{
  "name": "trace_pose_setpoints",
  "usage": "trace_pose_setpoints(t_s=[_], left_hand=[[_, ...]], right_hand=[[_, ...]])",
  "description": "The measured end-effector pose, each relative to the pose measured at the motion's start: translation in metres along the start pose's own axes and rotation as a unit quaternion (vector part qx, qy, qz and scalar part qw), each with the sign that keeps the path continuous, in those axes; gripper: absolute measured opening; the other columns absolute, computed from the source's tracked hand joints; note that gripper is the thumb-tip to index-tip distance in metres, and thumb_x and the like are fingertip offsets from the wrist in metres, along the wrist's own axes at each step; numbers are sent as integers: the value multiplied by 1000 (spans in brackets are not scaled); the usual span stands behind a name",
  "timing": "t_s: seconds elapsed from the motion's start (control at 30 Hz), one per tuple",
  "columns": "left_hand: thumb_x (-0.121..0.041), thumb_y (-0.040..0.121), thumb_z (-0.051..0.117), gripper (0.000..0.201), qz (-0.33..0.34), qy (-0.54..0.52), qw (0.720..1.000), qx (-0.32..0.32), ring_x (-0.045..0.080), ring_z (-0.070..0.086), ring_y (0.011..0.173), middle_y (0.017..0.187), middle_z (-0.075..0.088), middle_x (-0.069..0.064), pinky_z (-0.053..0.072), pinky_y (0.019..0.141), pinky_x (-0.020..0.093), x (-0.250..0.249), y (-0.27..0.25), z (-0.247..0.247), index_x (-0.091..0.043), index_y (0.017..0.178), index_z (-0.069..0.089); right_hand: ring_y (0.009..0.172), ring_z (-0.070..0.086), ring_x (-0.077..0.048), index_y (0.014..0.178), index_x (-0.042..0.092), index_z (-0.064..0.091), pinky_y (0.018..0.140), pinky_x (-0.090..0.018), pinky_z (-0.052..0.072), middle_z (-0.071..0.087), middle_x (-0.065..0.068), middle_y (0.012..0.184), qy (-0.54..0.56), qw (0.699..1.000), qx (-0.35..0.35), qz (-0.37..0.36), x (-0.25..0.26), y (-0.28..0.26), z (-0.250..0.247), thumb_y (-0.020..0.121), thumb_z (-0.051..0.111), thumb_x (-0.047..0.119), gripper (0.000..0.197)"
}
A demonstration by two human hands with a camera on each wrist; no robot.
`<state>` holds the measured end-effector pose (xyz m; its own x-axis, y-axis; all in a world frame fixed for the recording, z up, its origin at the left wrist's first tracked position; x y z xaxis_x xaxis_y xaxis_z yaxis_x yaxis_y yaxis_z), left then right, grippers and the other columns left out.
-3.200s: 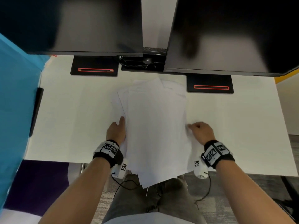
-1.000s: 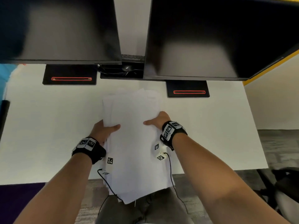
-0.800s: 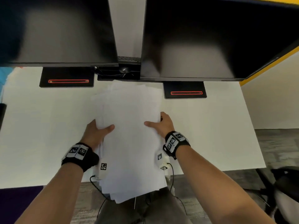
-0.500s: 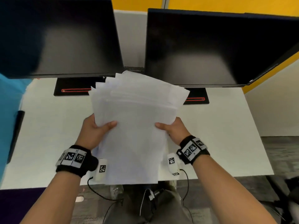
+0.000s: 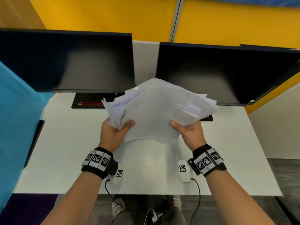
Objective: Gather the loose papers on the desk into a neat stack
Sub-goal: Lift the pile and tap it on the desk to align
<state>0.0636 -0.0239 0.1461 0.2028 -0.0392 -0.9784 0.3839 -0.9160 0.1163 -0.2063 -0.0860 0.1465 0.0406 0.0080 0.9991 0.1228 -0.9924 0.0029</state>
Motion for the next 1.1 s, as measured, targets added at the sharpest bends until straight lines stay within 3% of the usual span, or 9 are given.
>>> trace_pose_setpoints(t_s=[0.17, 0.3, 0.4, 0.5, 0.6, 0.7, 0.83, 0.9, 1.1], left_hand=[[-10, 80, 79, 34, -29, 54, 998, -14, -8, 52, 83, 98, 59, -12, 41, 78, 3, 9, -8, 3, -22, 107, 63], [-11, 79, 80, 42, -25, 17, 999, -31, -17, 57, 89, 102, 63, -26, 38, 82, -1, 4, -4, -8, -39, 101, 59], [2, 77, 78, 46, -38, -57, 997, -46, -19, 62, 86, 97, 66, -21, 46, 74, 2, -3, 2, -21, -24, 110, 59], [-1, 74, 81, 35, -28, -55, 998, -30, -15, 65, 79, 82, 71, -21, 48, 68, 3, -12, 8, -22, -20, 99, 65], [-6, 73, 83, 38, -27, -52, 998, -32, -17, 64, 81, 91, 68, -22, 47, 71, 2, -15, 7, -23, -25, 99, 64], [-1, 75, 80, 44, -23, -43, 999, -13, -20, 61, 86, 88, 69, -28, 45, 74, 0, -11, 4, -16, -25, 105, 60], [-8, 71, 85, 36, -72, 9, 997, 23, -8, 66, 81, 88, 70, -19, 54, 75, 12, 11, 0, -2, -18, 101, 68], [-12, 76, 82, 30, -105, 18, 994, 12, -3, 65, 75, 86, 65, -16, 50, 67, 4, 15, -3, 3, -14, 102, 67], [-9, 74, 83, 38, -45, 15, 999, -14, -24, 59, 76, 86, 63, -26, 43, 64, -2, -8, 3, -5, -33, 94, 61]], right_hand=[[104, 70, -13, 109, 31, 66, 97, -44, 54, 75, 6, 107, -26, 998, -10, 48, -26, -3, 4, 74, 84, 8, 45], [99, 72, -11, 101, 29, 69, 89, -30, 57, 77, 10, 100, -4, 1000, -19, 9, -8, 1, 4, 74, 82, 2, 40], [94, 71, -1, 99, 29, 68, 83, -18, 53, 76, 19, 94, -47, 998, 42, -10, 7, 5, 10, 73, 83, 1, 40], [87, 71, 3, 92, 31, 68, 81, -18, 54, 75, 21, 87, -32, 999, 21, -4, 8, 7, 4, 74, 81, -1, 39], [89, 71, 4, 92, 33, 68, 81, -15, 54, 75, 24, 89, -14, 1000, -4, -25, 7, 4, 0, 77, 78, -3, 41], [101, 69, -3, 100, 40, 67, 89, -19, 54, 74, 20, 102, -11, 999, -3, -30, 3, 0, -1, 77, 80, 1, 47], [104, 69, -9, 115, 25, 65, 91, -33, 56, 74, 8, 109, -8, 999, 9, 35, -23, 3, 3, 71, 85, 7, 51], [100, 70, -9, 109, 27, 66, 95, -42, 56, 73, 7, 106, -6, 998, -16, 53, -29, 7, 6, 74, 83, 6, 43], [97, 70, -2, 101, 33, 67, 89, -25, 55, 74, 15, 100, 6, 998, -60, 4, -5, 11, 0, 76, 82, 9, 38]])
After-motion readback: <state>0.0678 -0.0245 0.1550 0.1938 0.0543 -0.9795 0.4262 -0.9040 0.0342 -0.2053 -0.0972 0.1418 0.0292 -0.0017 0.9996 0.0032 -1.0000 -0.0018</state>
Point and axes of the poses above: each hand's wrist, its own y-axis towards the middle knuckle, its own z-axis out of the palm, x = y × z, the point moved 7 cm from there along y, towards the middle knuckle
